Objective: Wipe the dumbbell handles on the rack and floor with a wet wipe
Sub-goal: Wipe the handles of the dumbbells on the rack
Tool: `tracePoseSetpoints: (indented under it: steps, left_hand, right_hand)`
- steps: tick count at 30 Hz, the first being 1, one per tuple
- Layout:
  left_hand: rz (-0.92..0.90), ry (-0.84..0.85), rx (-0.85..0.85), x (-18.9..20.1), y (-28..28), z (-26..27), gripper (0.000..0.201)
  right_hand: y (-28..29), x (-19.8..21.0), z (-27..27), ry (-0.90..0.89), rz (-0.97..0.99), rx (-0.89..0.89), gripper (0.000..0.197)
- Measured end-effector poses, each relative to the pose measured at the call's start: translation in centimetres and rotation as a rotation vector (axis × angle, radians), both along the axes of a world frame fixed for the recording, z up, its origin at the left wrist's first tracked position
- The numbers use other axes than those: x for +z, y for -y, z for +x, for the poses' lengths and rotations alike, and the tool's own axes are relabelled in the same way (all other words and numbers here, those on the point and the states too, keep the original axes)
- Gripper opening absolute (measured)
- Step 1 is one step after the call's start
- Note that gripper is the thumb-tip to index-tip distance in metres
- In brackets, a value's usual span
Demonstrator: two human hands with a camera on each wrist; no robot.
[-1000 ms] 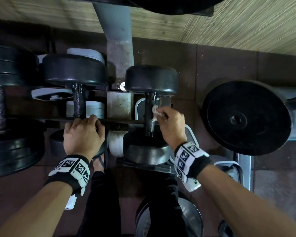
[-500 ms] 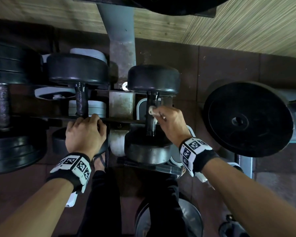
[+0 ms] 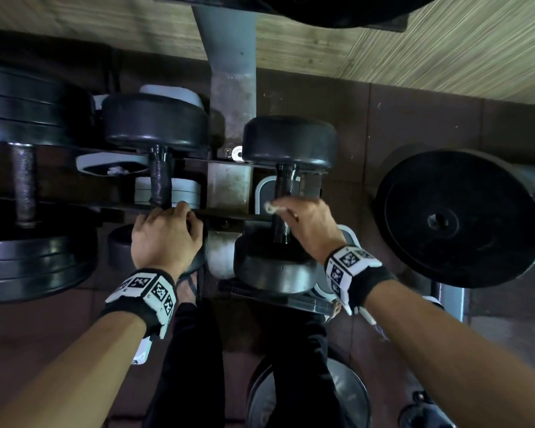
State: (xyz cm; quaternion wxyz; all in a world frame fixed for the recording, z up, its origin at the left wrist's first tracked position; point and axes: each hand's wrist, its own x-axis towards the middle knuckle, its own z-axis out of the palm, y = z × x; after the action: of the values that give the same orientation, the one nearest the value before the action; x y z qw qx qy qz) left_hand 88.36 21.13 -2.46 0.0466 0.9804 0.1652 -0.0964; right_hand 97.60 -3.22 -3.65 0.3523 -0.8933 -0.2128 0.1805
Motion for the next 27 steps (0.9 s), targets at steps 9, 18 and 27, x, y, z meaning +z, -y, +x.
tracePoseSetpoints:
  steps: [9,18,27]
  left_hand:
    - [0.006,0.023,-0.016,-0.3,-0.3,-0.2,0.027]
    - [-0.155,0.026,0.024,0.5,0.5,0.0,0.019]
    - [-1.092,-0.150,-0.074,1.4,7.2,1.6,0.034]
  right_hand:
    - [-0.7,1.1,1.8,0.104,0.079,-0.091,0.019]
    - [-0.3,0.7,-0.7,-0.209,-0.158,0.141,0.018]
    - [1.0,1.9,-4.3,-0.489,0.293,-0.277,0.021]
